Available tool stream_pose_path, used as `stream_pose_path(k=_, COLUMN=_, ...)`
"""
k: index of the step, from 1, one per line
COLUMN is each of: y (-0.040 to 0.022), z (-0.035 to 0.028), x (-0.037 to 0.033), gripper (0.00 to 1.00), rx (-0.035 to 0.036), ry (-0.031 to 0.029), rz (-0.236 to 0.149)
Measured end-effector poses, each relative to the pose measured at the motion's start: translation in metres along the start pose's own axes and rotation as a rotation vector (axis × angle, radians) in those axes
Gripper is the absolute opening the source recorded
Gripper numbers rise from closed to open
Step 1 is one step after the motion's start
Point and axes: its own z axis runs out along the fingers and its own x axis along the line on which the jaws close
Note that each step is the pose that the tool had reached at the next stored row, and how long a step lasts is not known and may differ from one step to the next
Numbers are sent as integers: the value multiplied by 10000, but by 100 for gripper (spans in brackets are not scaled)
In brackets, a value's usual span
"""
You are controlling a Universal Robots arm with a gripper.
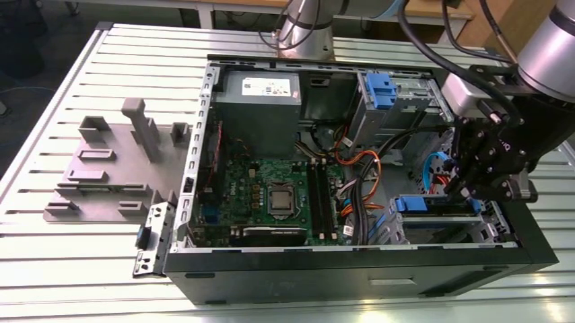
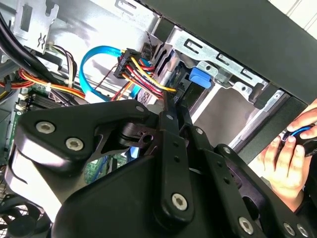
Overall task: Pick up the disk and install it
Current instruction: 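Insert the first disk wire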
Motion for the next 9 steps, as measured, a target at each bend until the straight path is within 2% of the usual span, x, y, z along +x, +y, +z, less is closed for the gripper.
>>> stream_pose_path(k=4, y=0, z=25, x=0, gripper=17, rx=0, ry=-33, rz=0)
stream_pose_path(k=9, y=0, z=29, x=0, gripper=17, rx=-1, ry=-35, rz=1)
